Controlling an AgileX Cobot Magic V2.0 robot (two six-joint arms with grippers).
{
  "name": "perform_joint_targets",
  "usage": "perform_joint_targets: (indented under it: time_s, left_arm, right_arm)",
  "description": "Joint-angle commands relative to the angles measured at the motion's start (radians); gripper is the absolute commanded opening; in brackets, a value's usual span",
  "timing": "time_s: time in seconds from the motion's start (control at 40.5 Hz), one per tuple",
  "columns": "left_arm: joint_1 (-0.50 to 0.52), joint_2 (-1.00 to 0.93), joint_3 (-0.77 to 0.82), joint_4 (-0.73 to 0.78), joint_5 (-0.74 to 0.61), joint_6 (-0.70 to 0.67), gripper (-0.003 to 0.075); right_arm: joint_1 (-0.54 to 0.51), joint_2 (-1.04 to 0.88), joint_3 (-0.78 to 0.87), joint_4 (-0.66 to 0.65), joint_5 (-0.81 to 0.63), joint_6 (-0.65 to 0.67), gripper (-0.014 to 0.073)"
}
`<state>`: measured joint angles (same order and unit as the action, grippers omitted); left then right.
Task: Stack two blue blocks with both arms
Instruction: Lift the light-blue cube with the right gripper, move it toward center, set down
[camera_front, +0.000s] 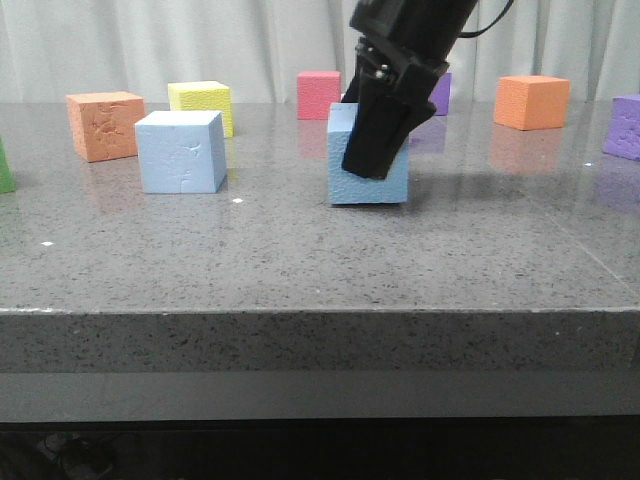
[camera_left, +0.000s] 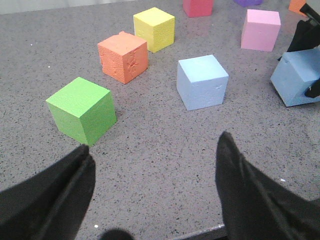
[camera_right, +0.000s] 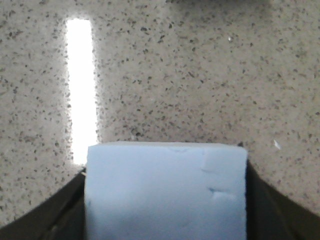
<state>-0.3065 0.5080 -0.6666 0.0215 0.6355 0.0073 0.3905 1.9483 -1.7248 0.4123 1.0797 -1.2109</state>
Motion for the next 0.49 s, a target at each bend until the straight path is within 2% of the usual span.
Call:
perform_joint_targets:
  time_s: [0.0,0.173,0.37,0.469]
  left_arm:
    - [-0.007,0.011,-0.029,0.002,-0.071,-0.007,0.0491]
    - [-0.007,0.011,-0.029,0.002,-0.071,-0.002,0.0491]
    - [-0.007,0.011,-0.029,0.002,-0.071,-0.007,0.0491]
    - [-0.007,0.011,-0.029,0.002,-0.071,-0.007,0.0491]
  right_arm:
    - [-0.007,-0.049,-0.033,0.068,-0.034,-0.038,0.0372]
    - [-0.007,-0.045,-0.033,0.121,-0.036,-0.062,0.0372]
    - [-0.007,-0.034,-0.033,0.122,-0.034,-0.086,0.0373]
    - [-0.007,-0.036,-0.033,0.122,-0.035,-0.086,0.0435]
